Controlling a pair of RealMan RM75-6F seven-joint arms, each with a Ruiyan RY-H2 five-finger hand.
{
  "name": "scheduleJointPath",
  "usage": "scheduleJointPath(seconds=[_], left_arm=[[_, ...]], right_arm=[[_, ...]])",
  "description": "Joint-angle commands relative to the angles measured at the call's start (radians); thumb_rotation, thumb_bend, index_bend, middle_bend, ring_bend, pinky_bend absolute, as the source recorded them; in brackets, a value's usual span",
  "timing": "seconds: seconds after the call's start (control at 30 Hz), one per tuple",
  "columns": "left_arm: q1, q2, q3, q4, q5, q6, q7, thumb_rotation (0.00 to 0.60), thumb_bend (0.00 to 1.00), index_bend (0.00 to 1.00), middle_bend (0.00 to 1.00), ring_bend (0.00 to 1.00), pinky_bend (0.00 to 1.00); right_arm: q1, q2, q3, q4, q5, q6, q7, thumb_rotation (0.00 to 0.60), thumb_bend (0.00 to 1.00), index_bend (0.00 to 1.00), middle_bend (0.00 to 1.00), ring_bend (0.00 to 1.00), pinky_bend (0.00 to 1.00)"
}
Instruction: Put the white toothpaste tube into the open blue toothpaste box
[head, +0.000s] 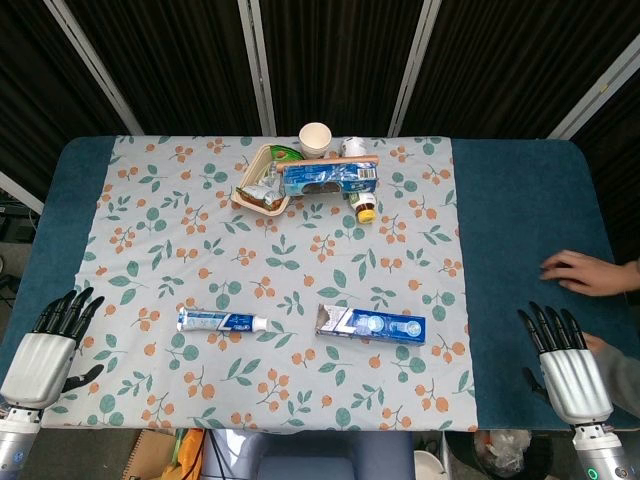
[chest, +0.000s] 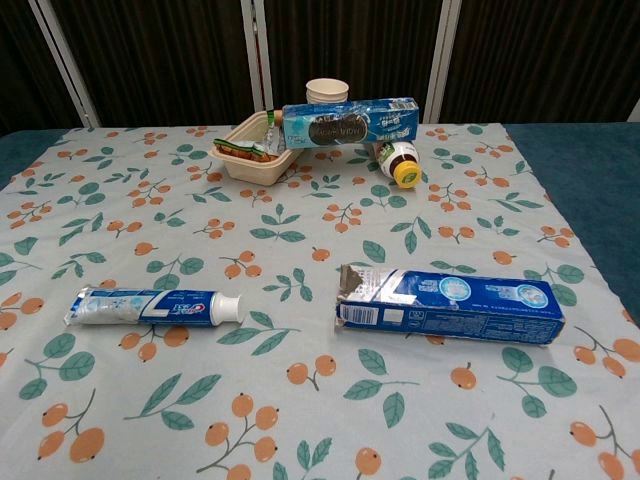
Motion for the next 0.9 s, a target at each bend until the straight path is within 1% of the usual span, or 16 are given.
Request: scheduleJointPath(seconds=[0.03,0.3,0.43,0.5,0.53,0.63,0.73,0.83,0.9], left_arm=[[0.000,0.000,0.000,0.001,0.000,0.000,-0.001,0.600,0.00,0.00,0.00,0.00,0.11],[0.001,0.001,0.001,0.003,0.003,0.003,-0.004,0.600,0.00,0.00,0.00,0.00,0.11],[0.000,0.002,0.001,0.000,-0.002,-0.001,-0.009,0.600,0.00,0.00,0.00,0.00,0.11],[-0.001,0.002,0.001,-0.001,-0.002,-0.005,-0.009,0.600,0.00,0.00,0.00,0.00,0.11],[-0.002,0.003,0.002,-0.001,-0.001,-0.007,-0.010,0.600,0.00,0.00,0.00,0.00,0.11],[-0.002,0.005,0.003,-0.001,0.001,-0.006,-0.015,0.600,0.00,0.00,0.00,0.00,0.11],[-0.004,0.005,0.002,-0.006,-0.002,-0.010,-0.016,0.600,0.00,0.00,0.00,0.00,0.11],[-0.004,0.007,0.004,-0.007,-0.005,-0.015,-0.014,0.600,0.00,0.00,0.00,0.00,0.11],[-0.004,0.009,0.003,-0.011,-0.011,-0.017,-0.017,0.600,0.00,0.00,0.00,0.00,0.11]], right_arm=[[-0.001,0.000,-0.001,0.000,0.000,0.000,-0.001,0.600,0.32,0.00,0.00,0.00,0.05],[0.000,0.000,0.001,-0.010,-0.003,0.004,0.012,0.600,0.32,0.00,0.00,0.00,0.05],[0.012,-0.001,0.006,-0.058,-0.008,-0.007,0.020,0.600,0.32,0.00,0.00,0.00,0.05],[0.030,-0.001,0.012,-0.102,-0.004,-0.032,0.026,0.600,0.32,0.00,0.00,0.00,0.05],[0.051,0.000,0.017,-0.147,0.005,-0.068,0.041,0.600,0.32,0.00,0.00,0.00,0.05],[0.114,0.008,0.046,-0.292,0.096,-0.192,0.056,0.600,0.32,0.00,0.00,0.00,0.05],[0.185,-0.011,0.089,-0.394,0.210,-0.305,0.022,0.600,0.32,0.00,0.02,0.00,0.07],[0.239,-0.059,0.123,-0.439,0.314,-0.363,-0.056,0.600,0.32,0.00,0.02,0.00,0.08],[0.279,-0.114,0.141,-0.451,0.384,-0.389,-0.125,0.600,0.32,0.00,0.02,0.00,0.08]])
